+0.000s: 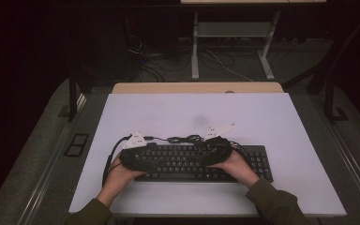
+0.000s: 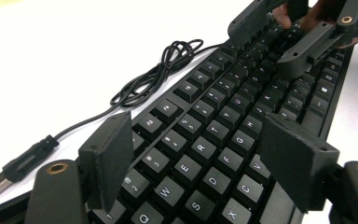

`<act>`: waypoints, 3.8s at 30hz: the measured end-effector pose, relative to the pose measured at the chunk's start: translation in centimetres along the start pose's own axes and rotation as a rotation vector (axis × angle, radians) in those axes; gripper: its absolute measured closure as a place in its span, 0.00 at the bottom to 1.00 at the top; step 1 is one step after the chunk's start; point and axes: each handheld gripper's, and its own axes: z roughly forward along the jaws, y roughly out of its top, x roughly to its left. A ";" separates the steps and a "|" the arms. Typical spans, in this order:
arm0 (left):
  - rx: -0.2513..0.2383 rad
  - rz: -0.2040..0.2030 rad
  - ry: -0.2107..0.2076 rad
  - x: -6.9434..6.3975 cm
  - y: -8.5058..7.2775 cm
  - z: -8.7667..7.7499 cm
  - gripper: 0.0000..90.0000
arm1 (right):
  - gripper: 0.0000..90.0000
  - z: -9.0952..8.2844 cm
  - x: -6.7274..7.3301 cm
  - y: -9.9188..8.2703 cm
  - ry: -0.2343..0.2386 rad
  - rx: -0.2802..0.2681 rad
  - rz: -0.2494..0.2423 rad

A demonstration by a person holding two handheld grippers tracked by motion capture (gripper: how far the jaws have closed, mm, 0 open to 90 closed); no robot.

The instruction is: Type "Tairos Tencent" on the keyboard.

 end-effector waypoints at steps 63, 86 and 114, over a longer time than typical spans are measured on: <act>0.123 0.000 -0.037 -0.4 0.2 3.2 0.99 | 0.38 -0.3 0.0 0.2 -0.002 -0.014 -0.001; 0.096 -0.014 -0.031 -0.2 0.5 2.5 0.99 | 0.38 -0.3 0.0 0.1 -0.003 -0.014 0.000; 0.045 -0.010 -0.018 0.0 0.1 1.0 0.31 | 0.40 -0.8 -0.3 -0.2 -0.007 -0.009 0.010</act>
